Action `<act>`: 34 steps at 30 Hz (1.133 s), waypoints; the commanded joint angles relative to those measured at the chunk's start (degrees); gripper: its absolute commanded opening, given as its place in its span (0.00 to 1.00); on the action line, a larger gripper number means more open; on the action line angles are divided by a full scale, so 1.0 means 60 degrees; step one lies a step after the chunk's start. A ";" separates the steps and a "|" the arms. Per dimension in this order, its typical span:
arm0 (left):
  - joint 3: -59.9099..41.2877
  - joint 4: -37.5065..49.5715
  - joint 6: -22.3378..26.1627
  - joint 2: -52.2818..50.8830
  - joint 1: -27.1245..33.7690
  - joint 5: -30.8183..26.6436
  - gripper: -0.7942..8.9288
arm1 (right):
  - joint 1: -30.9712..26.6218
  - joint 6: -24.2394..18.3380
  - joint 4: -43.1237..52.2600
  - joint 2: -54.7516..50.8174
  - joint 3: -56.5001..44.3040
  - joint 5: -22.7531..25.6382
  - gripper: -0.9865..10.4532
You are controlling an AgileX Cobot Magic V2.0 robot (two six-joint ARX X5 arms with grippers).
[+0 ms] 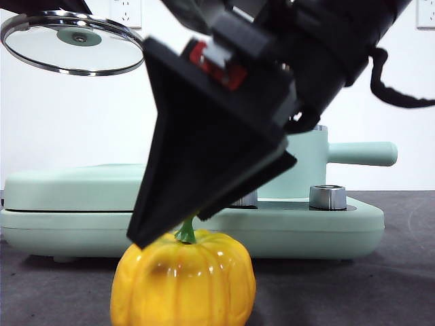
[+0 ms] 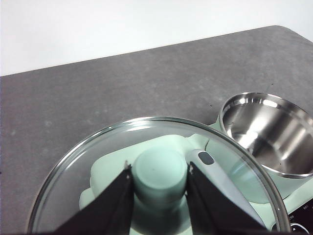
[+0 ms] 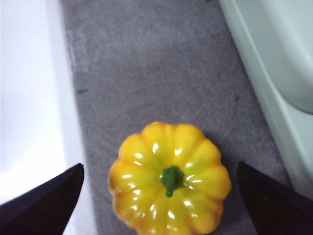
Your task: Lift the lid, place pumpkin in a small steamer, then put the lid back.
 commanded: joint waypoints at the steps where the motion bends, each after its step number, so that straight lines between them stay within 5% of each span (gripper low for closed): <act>1: 0.0146 0.0262 0.0000 -0.0040 -0.0011 0.0044 0.09 | 0.0120 0.0087 0.0164 0.0393 0.0102 -0.0022 0.52; 6: 0.0146 0.0259 0.0000 -0.0040 -0.0011 0.0036 0.09 | 0.0120 0.0095 0.0339 0.0787 0.0102 -0.0022 0.51; 11: 0.0146 0.0259 -0.0004 -0.0040 -0.0011 0.0036 0.09 | 0.0117 0.0135 0.0204 0.0834 0.0102 -0.0018 0.36; 24: 0.0146 0.0259 0.0000 -0.0040 -0.0011 0.0036 0.09 | 0.0029 0.1443 -0.1865 -0.0608 0.0109 0.0080 0.37; 34: 0.0146 0.0259 0.0007 -0.0040 -0.0011 0.0036 0.09 | -0.0521 0.2914 -0.5442 -0.2386 0.1719 0.1341 0.37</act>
